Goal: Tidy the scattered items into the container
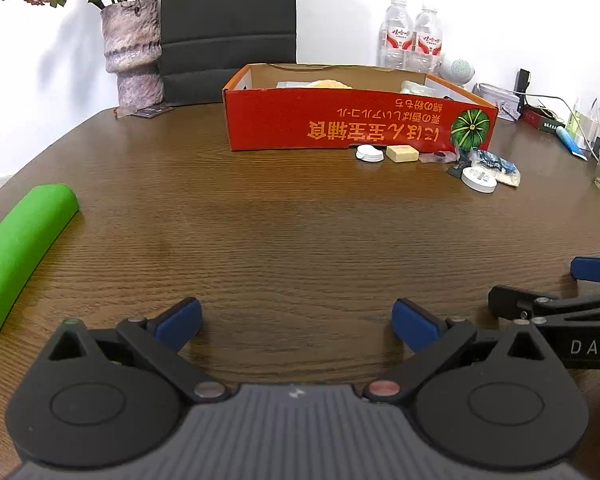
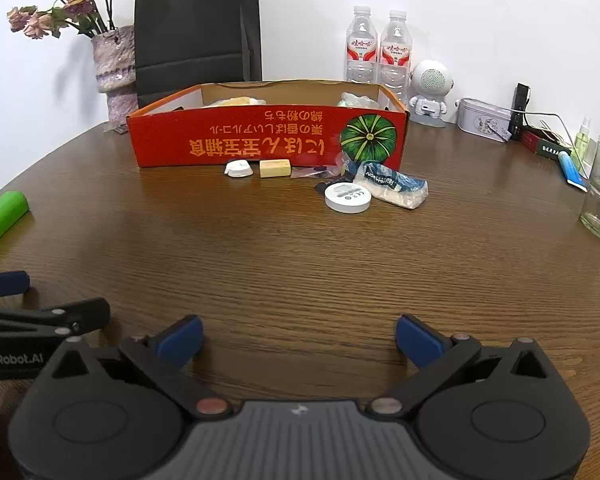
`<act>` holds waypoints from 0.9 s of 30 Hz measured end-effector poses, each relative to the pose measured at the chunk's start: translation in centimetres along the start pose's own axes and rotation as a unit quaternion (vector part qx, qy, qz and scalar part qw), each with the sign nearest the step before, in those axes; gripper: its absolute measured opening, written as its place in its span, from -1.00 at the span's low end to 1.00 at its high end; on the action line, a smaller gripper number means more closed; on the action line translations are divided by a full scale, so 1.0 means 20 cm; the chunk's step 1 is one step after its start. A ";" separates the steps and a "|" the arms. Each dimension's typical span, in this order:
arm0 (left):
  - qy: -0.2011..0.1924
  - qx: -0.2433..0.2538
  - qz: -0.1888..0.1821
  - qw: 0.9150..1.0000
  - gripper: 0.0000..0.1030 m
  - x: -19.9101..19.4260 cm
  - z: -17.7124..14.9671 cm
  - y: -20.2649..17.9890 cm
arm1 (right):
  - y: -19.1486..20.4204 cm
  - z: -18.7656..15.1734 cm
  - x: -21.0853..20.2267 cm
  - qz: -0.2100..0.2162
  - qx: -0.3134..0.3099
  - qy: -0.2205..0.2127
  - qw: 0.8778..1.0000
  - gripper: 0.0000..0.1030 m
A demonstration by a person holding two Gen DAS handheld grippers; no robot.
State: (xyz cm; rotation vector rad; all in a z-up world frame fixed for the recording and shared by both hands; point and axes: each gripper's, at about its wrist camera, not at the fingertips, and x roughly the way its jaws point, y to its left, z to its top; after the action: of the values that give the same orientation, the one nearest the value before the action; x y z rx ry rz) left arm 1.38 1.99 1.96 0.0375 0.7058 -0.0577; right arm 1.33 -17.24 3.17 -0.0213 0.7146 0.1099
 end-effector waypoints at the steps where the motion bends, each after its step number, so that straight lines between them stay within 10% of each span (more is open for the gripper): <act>1: 0.000 0.000 0.000 1.000 1.00 0.00 0.00 0.00 | 0.00 0.00 0.00 0.000 0.000 0.000 1.000 1.00; 12: 0.000 -0.002 -0.002 1.000 1.00 0.00 0.01 0.00 | -0.01 0.01 0.01 0.006 -0.006 0.002 1.000 1.00; 15: -0.017 -0.004 -0.021 1.000 1.00 0.00 0.05 0.04 | -0.04 0.09 0.03 0.023 -0.026 0.005 0.999 0.42; 20: -0.045 0.009 -0.017 0.999 1.00 0.07 0.25 0.14 | -0.04 0.44 0.19 0.053 -0.071 -0.048 0.995 0.45; 27: -0.084 0.014 -0.002 0.996 1.00 0.20 0.42 0.18 | 0.07 0.69 0.63 0.064 -0.097 -0.009 0.993 0.03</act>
State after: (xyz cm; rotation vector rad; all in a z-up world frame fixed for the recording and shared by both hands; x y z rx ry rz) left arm 10.13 5.04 5.91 0.0585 0.5360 -0.0735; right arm 19.73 -13.93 5.40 -0.1602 0.6850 0.3012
